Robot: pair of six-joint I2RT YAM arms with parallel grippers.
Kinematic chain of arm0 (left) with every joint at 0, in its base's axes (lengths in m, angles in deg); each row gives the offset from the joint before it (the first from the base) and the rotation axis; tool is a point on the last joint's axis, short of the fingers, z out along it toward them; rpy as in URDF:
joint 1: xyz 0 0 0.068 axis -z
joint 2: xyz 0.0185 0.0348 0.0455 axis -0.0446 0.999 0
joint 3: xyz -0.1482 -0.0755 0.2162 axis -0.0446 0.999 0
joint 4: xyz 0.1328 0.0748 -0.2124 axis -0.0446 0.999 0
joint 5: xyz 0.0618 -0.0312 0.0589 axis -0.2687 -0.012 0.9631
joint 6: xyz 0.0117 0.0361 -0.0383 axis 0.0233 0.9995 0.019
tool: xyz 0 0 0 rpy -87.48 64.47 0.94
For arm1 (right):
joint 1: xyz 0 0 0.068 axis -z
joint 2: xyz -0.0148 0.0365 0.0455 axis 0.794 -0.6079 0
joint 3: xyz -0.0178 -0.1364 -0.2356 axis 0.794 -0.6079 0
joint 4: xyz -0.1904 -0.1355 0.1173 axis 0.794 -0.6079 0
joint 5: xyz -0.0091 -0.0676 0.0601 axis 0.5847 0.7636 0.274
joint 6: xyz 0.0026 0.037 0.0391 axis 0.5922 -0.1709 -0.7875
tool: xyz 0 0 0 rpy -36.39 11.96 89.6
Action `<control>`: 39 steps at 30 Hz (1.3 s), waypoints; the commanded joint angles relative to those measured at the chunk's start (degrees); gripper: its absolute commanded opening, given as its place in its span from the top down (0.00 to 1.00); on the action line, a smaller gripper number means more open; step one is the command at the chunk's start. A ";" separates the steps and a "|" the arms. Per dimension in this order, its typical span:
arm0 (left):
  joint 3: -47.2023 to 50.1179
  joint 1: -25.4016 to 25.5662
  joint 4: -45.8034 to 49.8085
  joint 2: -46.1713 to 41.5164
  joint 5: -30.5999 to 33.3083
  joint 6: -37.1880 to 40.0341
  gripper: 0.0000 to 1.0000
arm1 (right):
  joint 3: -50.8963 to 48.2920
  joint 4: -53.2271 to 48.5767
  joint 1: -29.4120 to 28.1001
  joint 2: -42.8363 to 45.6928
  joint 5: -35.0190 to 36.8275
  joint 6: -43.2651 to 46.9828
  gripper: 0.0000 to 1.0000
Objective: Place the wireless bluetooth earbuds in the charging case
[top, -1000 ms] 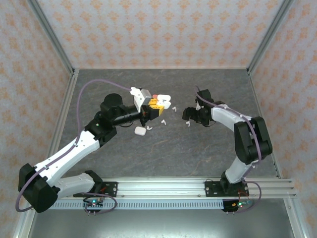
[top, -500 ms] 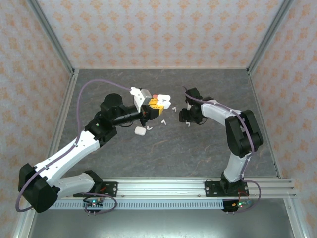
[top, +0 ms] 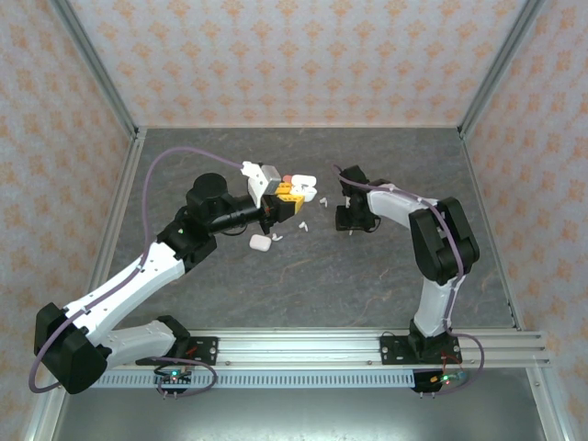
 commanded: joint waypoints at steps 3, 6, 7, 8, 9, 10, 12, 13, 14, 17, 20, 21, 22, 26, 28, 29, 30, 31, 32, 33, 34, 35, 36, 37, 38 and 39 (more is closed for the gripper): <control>-1.79 0.40 1.16 -0.71 1.15 0.96 1.00 | 1.63 -1.44 -0.56 -1.88 0.97 0.63 0.65; -1.79 0.38 1.46 -0.86 1.31 1.06 1.00 | 1.55 -1.49 -0.67 -1.89 1.05 0.66 0.70; -1.81 0.35 1.47 -0.85 1.40 1.06 1.00 | 1.52 -1.55 -0.66 -1.80 1.05 0.74 0.70; -1.81 0.36 1.52 -0.85 1.43 1.01 1.00 | 1.54 -1.54 -0.71 -1.62 1.05 0.82 0.72; -1.86 0.38 1.52 -0.88 1.50 1.06 1.00 | 1.45 -1.53 -0.73 -1.57 1.11 0.85 0.73; -1.86 0.39 1.60 -0.93 1.50 1.09 1.00 | 1.39 -1.56 -0.70 -1.23 1.22 0.95 0.73; -1.93 0.40 1.61 -0.86 1.46 1.11 1.00 | 1.03 -1.46 -0.72 -0.51 1.38 0.92 0.75; -1.88 0.36 1.61 -0.84 1.48 1.05 1.00 | 0.85 -1.33 -0.76 -0.11 1.37 0.90 0.75; -1.80 0.36 1.56 -0.85 1.56 1.08 1.00 | 0.68 -1.16 -0.75 0.46 1.47 0.81 0.75; -1.63 0.40 1.16 -0.75 1.54 0.79 1.00 | 0.31 -0.79 -0.73 2.11 1.48 0.82 0.75; -1.41 0.33 0.49 -0.69 1.41 0.38 1.00 | 0.14 -0.66 -0.71 3.51 1.54 0.82 0.75; -1.36 0.40 0.39 -0.67 1.40 0.41 1.00 | 0.13 -0.66 -0.70 3.89 1.65 0.83 0.75; -1.26 0.36 0.43 -0.74 1.41 0.36 1.00 | 0.01 -0.62 -0.73 4.33 1.59 0.81 0.75; -1.08 0.38 0.30 -1.01 1.53 0.39 1.00 | -0.52 -0.14 -0.71 6.88 1.66 0.64 0.75; -0.74 0.34 0.22 -1.16 1.80 0.39 1.00 | -0.65 -0.04 -0.71 8.31 1.69 0.62 0.75; -0.72 0.37 0.14 -1.16 1.87 0.39 1.00 | -0.73 0.11 -0.72 9.20 1.71 0.57 0.75; -0.66 0.33 0.15 -1.10 1.93 0.40 1.00 | -0.81 0.18 -0.70 9.92 1.73 0.50 0.75; -0.66 0.37 0.11 -1.11 1.93 0.38 1.00 | -0.90 0.30 -0.70 10.88 1.61 0.22 0.75; -0.78 0.40 -0.07 -1.17 1.87 0.30 1.00 | -1.00 0.54 -0.72 11.93 1.34 0.09 0.75; -0.74 0.41 -0.14 -1.10 1.88 0.22 1.00 | -1.17 0.86 -0.71 12.94 1.07 -0.15 0.75; -0.74 0.41 -0.24 -1.11 1.94 0.19 1.00 | -1.31 1.07 -0.71 14.01 0.84 -0.33 0.75; -0.70 0.39 -0.38 -1.10 2.02 0.15 1.00 | -1.40 1.30 -0.71 15.38 0.62 -0.55 0.75; -0.65 0.41 -0.62 -1.10 2.11 0.05 1.00 | -1.44 1.48 -0.71 16.21 0.47 -0.70 0.75; -0.51 0.41 -0.92 -1.13 2.14 -0.07 1.00 | -1.62 1.82 -0.73 17.69 0.23 -0.93 0.75; -0.43 0.39 -1.32 -1.06 2.27 -0.24 1.00 | -1.75 2.18 -0.72 18.96 0.05 -1.13 0.75; -0.32 0.39 -1.61 -0.97 2.29 -0.39 1.00 | -1.79 2.55 -0.71 20.30 -0.09 -1.31 0.75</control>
